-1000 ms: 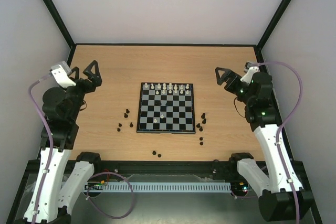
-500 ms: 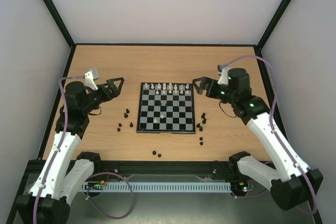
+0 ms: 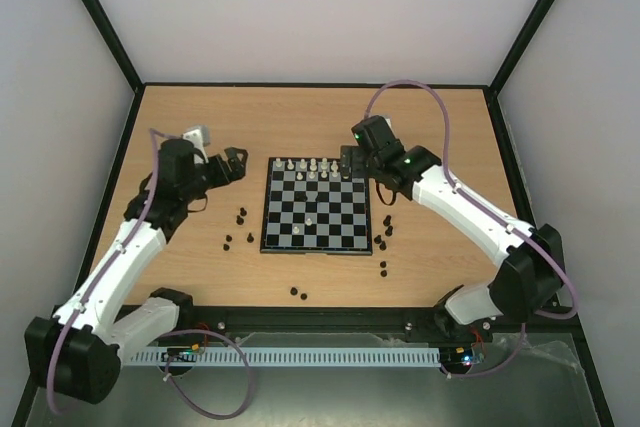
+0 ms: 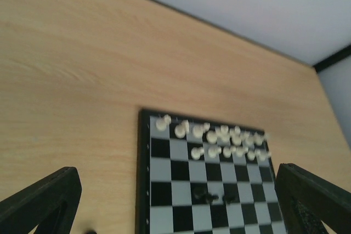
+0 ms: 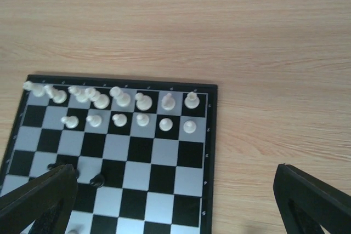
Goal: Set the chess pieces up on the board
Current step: Pick up the chess piece from the chessboard.
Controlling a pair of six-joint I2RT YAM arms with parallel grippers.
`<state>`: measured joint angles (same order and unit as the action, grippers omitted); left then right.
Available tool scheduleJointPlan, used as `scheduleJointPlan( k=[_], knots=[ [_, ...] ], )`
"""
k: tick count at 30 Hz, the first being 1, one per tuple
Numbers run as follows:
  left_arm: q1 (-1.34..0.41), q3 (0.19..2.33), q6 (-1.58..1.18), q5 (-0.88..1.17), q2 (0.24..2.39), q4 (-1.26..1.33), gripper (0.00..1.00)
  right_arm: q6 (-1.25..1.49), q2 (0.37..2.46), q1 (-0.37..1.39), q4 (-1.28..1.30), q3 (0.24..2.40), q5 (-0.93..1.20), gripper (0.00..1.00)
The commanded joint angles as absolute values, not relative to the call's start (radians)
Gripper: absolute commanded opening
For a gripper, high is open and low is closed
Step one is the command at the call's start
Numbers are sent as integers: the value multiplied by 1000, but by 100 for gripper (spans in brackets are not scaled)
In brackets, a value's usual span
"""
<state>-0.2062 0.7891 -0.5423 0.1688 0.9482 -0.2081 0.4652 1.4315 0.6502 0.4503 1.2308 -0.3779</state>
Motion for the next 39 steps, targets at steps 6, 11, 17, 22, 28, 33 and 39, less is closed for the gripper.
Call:
scheduleJointPlan(
  k=[6,11,17,22,28,33,39],
  knots=[
    [-415,791,-558,46,996,-294,100,484,1379,758,459,1099,-230,100],
    [-464,704,-603,152,904,-270,100,522,1308,815,449,1006,-218,93],
    [-535,628,-660,162,896,-270,99,521,1230,815,438,951,-202,85],
    [-780,684,-698,-124,985,-358,99,491,1233,815,437,969,-212,85],
    [-892,706,-789,-241,1142,-405,100,470,1247,815,426,1031,-240,86],
    [-917,675,-772,-228,1227,-331,99,450,1251,814,426,1065,-285,86],
    [-1000,725,-770,-287,1365,-327,92,415,1252,803,453,1069,-318,86]
  ],
)
